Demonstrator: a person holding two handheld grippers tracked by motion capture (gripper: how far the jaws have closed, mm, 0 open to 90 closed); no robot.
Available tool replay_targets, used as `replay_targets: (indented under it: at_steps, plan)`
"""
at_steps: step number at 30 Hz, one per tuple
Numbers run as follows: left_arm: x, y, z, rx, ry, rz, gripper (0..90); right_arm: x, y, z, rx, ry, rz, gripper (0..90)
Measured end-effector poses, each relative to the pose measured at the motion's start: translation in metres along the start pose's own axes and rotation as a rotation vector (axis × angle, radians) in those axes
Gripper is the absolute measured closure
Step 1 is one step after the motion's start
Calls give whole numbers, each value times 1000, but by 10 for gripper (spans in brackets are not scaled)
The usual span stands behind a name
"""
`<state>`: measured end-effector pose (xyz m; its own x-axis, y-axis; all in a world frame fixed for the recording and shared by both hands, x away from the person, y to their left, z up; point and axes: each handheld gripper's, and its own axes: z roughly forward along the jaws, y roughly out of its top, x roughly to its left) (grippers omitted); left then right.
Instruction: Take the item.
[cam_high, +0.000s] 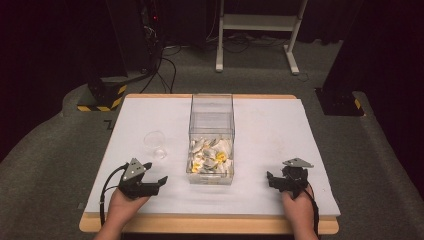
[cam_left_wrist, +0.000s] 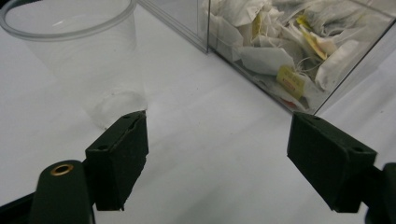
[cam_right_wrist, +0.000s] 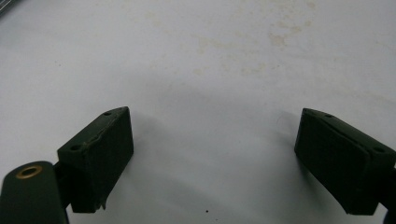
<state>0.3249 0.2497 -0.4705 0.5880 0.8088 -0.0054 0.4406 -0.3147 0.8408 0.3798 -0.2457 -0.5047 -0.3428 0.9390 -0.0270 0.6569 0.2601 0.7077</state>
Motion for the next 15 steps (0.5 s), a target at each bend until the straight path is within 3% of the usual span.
replay_targets:
  at_steps: [9, 15]
  plan:
    - [-1, 12, -4, -32, -44, -22, 213, 0, 0, 0, -1, 0, 0, 114]
    - [-3, 19, -3, -46, -51, -11, 212, 0, 0, 0, -1, 0, 0, 114]
